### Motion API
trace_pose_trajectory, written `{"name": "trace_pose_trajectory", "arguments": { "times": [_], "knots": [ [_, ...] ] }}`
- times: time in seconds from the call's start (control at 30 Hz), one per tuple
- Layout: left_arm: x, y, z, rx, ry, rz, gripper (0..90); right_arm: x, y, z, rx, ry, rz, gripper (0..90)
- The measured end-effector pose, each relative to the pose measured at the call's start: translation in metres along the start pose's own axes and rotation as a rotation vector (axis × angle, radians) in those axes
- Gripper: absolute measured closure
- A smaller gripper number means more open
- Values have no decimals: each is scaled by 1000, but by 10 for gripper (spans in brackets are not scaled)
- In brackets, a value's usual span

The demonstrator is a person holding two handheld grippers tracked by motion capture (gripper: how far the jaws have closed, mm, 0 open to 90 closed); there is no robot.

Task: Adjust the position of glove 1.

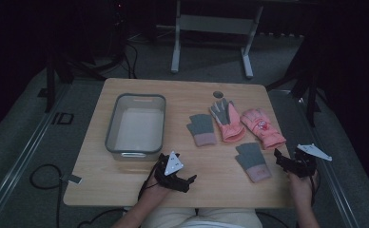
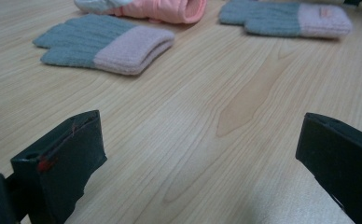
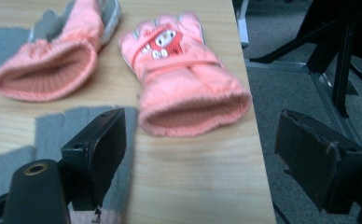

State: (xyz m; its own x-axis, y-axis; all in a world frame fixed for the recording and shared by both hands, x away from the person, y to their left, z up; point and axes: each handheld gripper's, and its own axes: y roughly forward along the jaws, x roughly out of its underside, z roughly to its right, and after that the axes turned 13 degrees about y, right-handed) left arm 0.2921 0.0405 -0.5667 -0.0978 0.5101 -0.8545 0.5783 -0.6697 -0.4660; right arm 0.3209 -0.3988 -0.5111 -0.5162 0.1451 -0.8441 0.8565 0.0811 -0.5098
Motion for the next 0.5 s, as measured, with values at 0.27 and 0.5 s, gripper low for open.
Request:
{"name": "trace_pose_trajectory", "arguments": {
  "times": [0.27,0.5],
  "knots": [
    [1,-1,0,5,-2,9,7,-24,-3,-15,-13,-18,17,138],
    [1,-1,-1,9,-7,12,6,-47,-6,-32,-36,-56,51,154]
  ]
}}
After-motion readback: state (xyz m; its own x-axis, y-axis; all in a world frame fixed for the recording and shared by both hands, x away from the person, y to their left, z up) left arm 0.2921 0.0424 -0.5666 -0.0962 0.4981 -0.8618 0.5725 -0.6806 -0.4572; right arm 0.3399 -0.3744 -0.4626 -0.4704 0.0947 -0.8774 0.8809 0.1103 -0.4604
